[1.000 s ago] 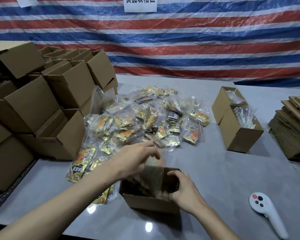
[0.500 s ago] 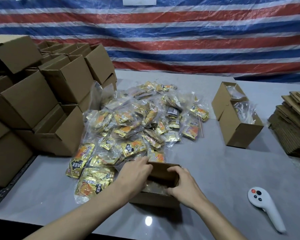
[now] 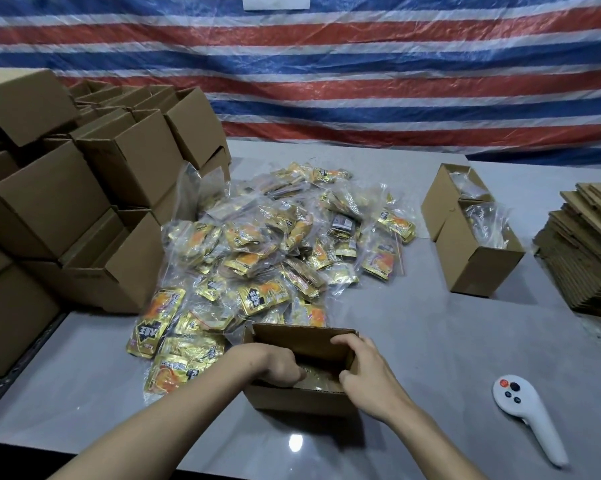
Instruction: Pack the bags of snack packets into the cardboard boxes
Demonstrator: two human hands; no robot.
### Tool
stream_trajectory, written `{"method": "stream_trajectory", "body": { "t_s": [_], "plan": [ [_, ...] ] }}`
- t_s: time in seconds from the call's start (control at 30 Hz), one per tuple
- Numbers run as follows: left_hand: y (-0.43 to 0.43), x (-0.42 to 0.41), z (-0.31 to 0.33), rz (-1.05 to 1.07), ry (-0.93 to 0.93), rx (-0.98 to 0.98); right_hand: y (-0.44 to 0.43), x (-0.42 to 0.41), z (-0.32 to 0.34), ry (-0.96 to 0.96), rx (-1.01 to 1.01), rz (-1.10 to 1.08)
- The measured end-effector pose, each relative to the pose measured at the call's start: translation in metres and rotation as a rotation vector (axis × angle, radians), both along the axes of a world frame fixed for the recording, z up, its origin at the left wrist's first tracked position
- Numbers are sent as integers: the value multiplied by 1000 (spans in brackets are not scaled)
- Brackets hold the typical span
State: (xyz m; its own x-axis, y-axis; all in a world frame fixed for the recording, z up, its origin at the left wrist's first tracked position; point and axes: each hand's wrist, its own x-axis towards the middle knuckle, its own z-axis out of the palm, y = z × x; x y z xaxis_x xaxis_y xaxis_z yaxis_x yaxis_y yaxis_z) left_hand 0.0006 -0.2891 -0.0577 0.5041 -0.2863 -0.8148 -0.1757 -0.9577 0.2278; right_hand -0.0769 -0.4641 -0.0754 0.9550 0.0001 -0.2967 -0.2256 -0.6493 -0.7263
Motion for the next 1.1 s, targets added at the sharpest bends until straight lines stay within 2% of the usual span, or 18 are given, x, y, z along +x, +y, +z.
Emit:
{"method": "stream_trajectory", "body": {
  "t_s": [0.07,0.13,0.23,0.3,0.37,0.43,0.6,0.67,0.8,0.9,1.0,1.1],
  "plan": [
    [3,3,6,-4,-50,-107,-1,0,1,19,11,5],
    [11,8,16,29,-145,-316,-2,0,2,24,15,7],
    [29,16,40,250,-379,-697,-2,0,4,22,13,0],
    [43,28,47,463,-578,-843,-3,2,5,25,8,-40],
    [56,43,44,589,-746,-812,-5,4,5,18,-5,-88],
    [69,57,28,591,-825,-646,-8,6,4,16,-9,-115],
    [90,75,-28,354,-790,-175,-14,6,2,43,-11,-106],
    [91,77,-48,259,-849,-24,-16,6,3,61,-3,-85],
    [89,71,-74,259,-1058,-81,-22,5,7,95,14,-37],
    [92,71,-73,281,-1099,-191,-26,3,11,51,29,-49],
    [93,73,-58,240,-1143,-323,-28,3,13,-52,41,-126],
    [88,75,-24,175,-1265,-403,-27,5,14,-88,46,-126]
  ]
}}
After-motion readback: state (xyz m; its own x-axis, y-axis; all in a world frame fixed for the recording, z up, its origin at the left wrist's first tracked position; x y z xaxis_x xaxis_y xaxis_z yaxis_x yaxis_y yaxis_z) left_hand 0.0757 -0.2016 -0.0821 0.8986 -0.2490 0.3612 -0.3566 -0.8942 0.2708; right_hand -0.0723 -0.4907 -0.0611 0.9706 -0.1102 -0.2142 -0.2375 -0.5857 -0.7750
